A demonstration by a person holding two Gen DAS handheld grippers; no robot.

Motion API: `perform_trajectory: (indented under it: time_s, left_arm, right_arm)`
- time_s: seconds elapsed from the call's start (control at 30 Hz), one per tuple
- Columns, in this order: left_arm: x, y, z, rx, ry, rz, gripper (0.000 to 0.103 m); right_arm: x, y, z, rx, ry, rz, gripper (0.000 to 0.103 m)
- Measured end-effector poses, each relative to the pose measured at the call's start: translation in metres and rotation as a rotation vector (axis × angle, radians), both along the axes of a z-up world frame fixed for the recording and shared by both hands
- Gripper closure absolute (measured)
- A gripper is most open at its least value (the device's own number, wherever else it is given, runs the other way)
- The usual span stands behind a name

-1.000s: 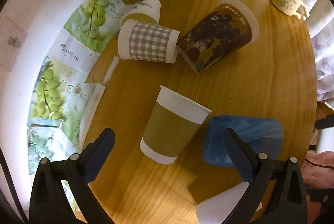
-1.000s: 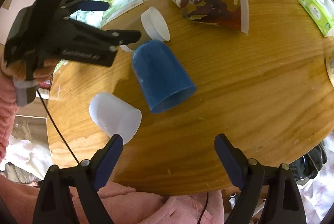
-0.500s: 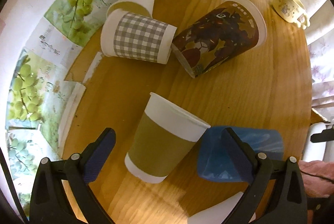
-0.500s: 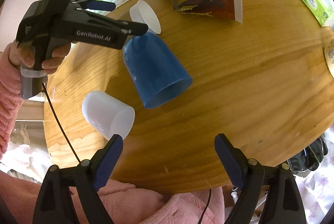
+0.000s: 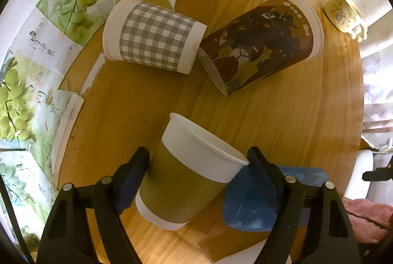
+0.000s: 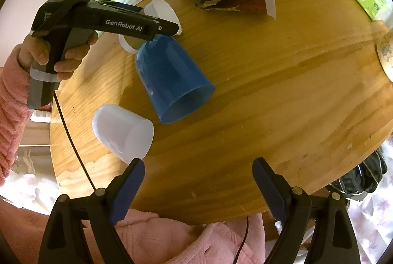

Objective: Flip cup upright
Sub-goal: 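Close the left gripper around the kraft-brown cup's body, then lift the kraft-brown cup with the left gripper and rotate it rim-up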

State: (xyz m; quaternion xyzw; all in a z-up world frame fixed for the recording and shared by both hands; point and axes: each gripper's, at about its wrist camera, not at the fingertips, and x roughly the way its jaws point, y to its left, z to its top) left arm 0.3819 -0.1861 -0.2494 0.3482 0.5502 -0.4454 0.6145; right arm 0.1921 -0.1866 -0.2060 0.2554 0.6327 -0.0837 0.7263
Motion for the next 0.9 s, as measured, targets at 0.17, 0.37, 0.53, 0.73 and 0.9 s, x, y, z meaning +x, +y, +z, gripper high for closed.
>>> perform_trajectory:
  time_s: [0.17,0.37,0.53,0.73,0.9]
  left_arm:
    - [0.002,-0.004,0.000,-0.001,0.012,0.015,0.019]
    - [0.011,-0.009,-0.001,-0.004,0.033,0.054,0.021]
    - [0.023,-0.002,0.004,-0.001,0.065,0.089,0.021]
    - [0.041,0.002,0.004,0.019,0.084,0.166,0.022]
    - [0.060,0.014,0.004,0.026,0.100,0.258,0.022]
  right_arm:
    - [-0.004,-0.001,0.001,-0.002,-0.002,-0.008,0.013]
    - [-0.007,-0.001,0.001,0.000,-0.004,-0.014,0.013]
    - [-0.008,-0.001,0.002,0.002,-0.005,-0.016,0.013]
    - [-0.012,-0.001,0.003,0.006,-0.007,-0.029,0.013]
    - [-0.014,-0.002,0.005,0.008,-0.019,-0.031,0.013]
